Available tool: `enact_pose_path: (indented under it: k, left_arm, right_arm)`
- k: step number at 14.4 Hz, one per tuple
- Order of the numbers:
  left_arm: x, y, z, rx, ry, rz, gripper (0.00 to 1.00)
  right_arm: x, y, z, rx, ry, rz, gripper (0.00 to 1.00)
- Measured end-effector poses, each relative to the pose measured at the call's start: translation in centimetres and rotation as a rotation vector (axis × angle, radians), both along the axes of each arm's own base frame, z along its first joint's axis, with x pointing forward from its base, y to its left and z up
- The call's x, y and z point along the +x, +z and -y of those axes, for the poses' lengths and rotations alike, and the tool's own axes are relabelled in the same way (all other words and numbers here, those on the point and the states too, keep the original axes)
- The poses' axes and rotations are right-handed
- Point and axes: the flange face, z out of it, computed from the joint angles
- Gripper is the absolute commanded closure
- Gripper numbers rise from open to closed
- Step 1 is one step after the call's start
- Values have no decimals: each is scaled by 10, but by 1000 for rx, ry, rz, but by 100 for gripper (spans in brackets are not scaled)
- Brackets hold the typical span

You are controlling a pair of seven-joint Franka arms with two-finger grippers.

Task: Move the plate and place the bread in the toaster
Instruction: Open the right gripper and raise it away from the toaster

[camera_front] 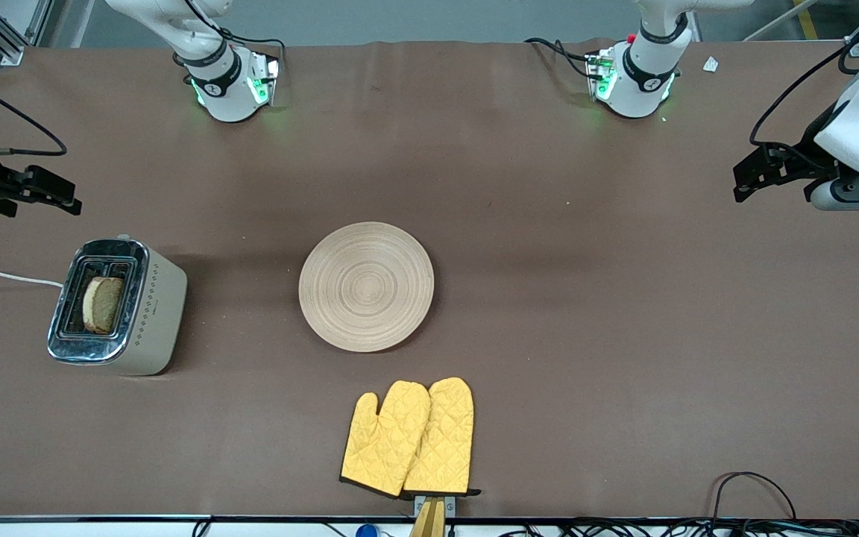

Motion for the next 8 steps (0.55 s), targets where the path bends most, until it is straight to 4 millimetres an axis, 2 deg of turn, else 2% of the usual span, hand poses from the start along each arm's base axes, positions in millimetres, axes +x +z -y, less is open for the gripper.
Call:
enact_pose_path:
  k: [8]
  left_arm:
    - [-2,4,0,-1,0,8,0]
  right_arm:
    - [-4,0,-8,0,26,0,0]
